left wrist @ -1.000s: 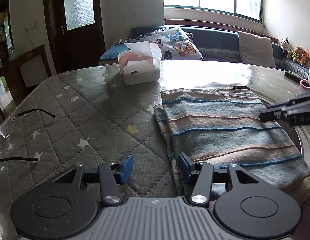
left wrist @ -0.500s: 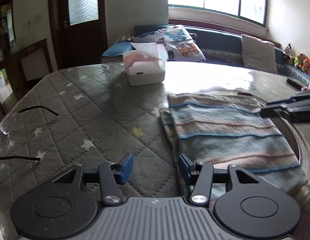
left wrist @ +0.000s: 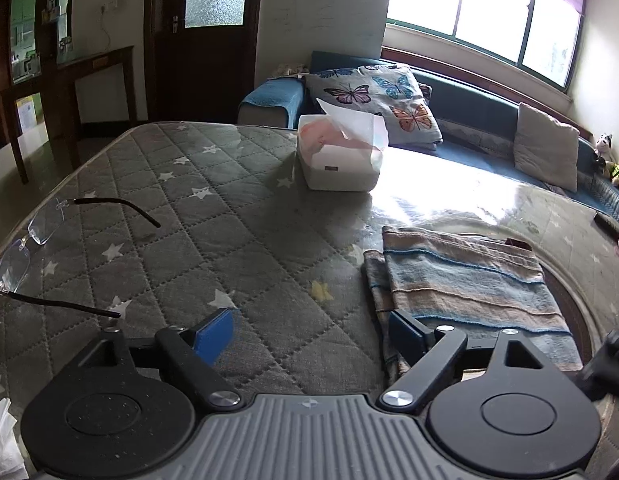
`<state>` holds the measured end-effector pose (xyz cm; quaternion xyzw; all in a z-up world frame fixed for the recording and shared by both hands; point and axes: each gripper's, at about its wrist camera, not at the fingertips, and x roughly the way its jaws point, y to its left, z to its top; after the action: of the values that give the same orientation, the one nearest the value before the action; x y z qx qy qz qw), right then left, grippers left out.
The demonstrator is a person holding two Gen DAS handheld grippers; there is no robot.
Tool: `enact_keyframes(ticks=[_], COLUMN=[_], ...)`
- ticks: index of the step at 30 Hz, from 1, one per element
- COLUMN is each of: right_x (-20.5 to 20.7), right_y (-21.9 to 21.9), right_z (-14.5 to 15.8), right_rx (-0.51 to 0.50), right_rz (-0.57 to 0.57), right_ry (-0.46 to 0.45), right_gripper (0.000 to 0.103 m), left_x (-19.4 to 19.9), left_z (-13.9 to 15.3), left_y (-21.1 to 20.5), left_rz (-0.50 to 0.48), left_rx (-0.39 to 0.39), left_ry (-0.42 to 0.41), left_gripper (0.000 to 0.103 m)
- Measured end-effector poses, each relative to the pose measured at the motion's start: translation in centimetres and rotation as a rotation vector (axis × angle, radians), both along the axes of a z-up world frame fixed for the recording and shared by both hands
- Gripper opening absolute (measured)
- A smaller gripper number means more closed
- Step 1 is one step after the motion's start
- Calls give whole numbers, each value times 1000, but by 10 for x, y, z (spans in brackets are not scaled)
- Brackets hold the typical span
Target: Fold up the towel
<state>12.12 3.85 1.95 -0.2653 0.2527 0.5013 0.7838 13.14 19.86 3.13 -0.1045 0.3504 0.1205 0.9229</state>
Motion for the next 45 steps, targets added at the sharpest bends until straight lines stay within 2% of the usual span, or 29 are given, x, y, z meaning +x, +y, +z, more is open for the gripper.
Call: enact_keyframes(ticks=[5,10,12,13,15,22,25,28,30,32,34,40,45], right_x=[-21,-29,-30,-30,-28,-22,-23,-25,-27,-31,-33,-32,-13], right_y=[25,38,39,38,36,13,3,-4,-7,-9,-9,-21,-50], right_z=[-19,-31,-32,-31,-26,0,10,16,18,19,19,24,27], right_rx=[-88,-121,-123,-118,-97,9,48,71,81,85,83,88,104], right_rz=[41,32,19,14,6,-44,-61,-63,-57,-42,-35,-44,-140], right_ry=[-98,-157,-171,-169,-151,-85,-80,-67,-63,-62,-62,-17,28], right_gripper=[46,44,29,27,15,10,10,9,9,9,9,14,15], left_x=[1,2,3,4,6,15,17,15,13,12,9,8,8], left_z=[-2,-7,-9,-9,-11,-18,-22,-24,-27,-30,-32,-32,-37], left_y=[1,0,-1,-1,0,4,3,2,3,5,6,4,7], left_rz=[0,-7,-15,-16,-14,-3,-12,-10,-11,-12,-6,-8,5], left_rx=[-52,-104,-130,-148,-195,-403,-480,-533,-587,-642,-656,-637,-639], left_ry=[13,27,30,33,37,52,57,55,52,47,33,26,35], left_gripper=[92,92,92,92,91,88,82,69,47,30,23,20,20])
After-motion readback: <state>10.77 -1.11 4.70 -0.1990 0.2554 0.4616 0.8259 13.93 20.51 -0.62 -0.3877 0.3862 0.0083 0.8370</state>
